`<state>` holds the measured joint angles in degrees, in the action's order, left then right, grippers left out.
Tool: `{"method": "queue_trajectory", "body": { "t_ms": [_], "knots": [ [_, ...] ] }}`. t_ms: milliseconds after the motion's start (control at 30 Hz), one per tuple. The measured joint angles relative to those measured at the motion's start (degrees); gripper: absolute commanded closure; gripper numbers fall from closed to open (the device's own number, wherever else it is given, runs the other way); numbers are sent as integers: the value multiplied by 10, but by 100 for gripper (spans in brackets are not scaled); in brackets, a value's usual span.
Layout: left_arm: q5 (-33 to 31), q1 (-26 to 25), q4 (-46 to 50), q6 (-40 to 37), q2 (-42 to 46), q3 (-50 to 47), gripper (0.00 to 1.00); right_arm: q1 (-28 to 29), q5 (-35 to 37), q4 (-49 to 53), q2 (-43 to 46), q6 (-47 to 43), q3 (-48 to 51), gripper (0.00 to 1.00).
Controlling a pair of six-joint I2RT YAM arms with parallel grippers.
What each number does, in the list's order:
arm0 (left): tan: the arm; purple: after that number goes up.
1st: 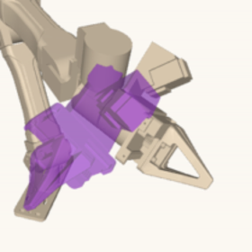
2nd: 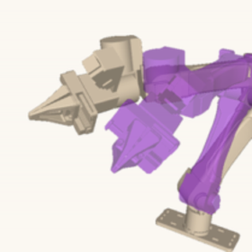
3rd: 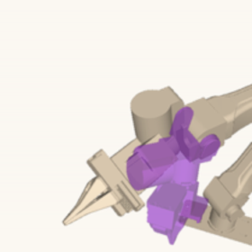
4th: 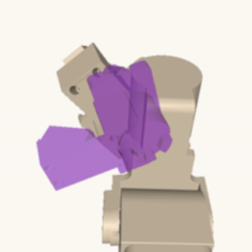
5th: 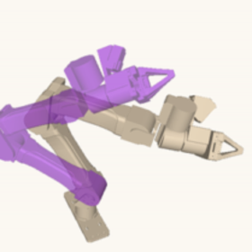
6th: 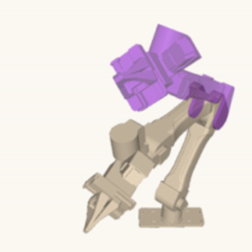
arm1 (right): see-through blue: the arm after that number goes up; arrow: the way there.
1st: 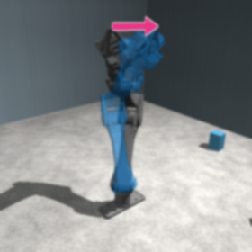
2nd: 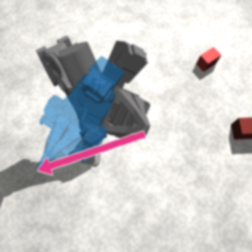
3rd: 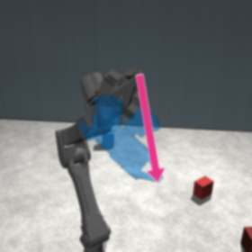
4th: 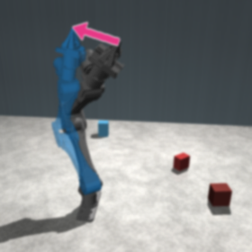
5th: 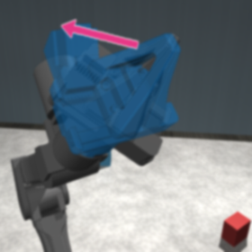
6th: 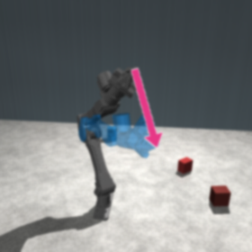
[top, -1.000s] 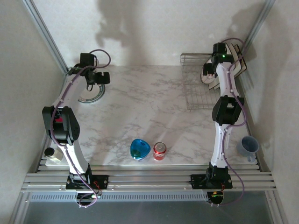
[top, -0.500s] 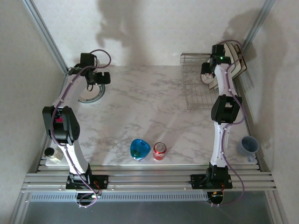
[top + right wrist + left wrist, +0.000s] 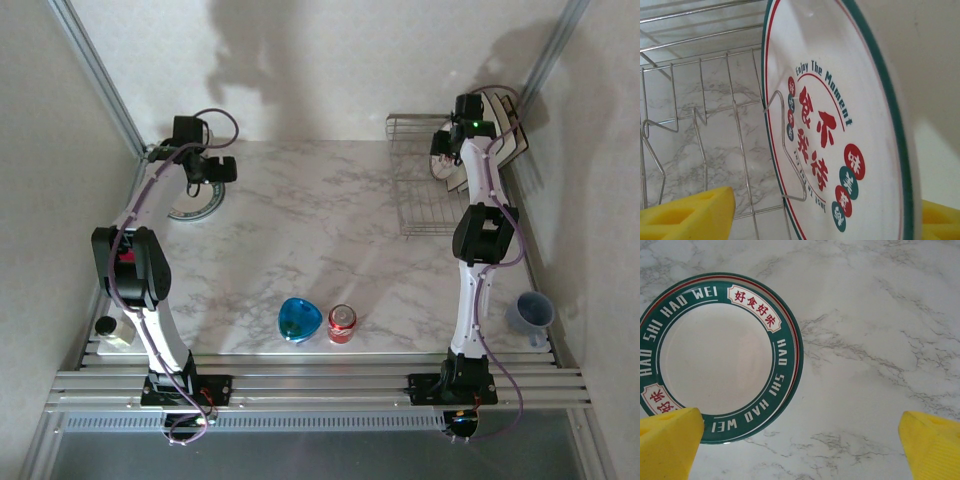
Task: Unload the plates from the dish rack
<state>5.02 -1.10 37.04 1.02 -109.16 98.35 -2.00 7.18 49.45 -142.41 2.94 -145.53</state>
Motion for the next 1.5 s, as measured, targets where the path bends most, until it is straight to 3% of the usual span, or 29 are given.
{"method": "queue_trajectory", "body": {
  "t_ms": [367,467,900,1033,1500],
  "knots": [
    [2,0,-5,0,-5,0,0,0,36,-62,-9,8,5,52],
    [2,0,-6,0,-6,0,0,0,44,-73,-9,7,7,65],
    [2,0,-8,-2,-24,0,0,3,78,-89,-9,-7,7,94],
    [2,0,-8,-2,-24,0,0,3,81,-90,-9,-7,7,100],
    [4,-9,-7,-2,-24,0,0,15,100,-85,-2,-26,7,100]
  ]
}}
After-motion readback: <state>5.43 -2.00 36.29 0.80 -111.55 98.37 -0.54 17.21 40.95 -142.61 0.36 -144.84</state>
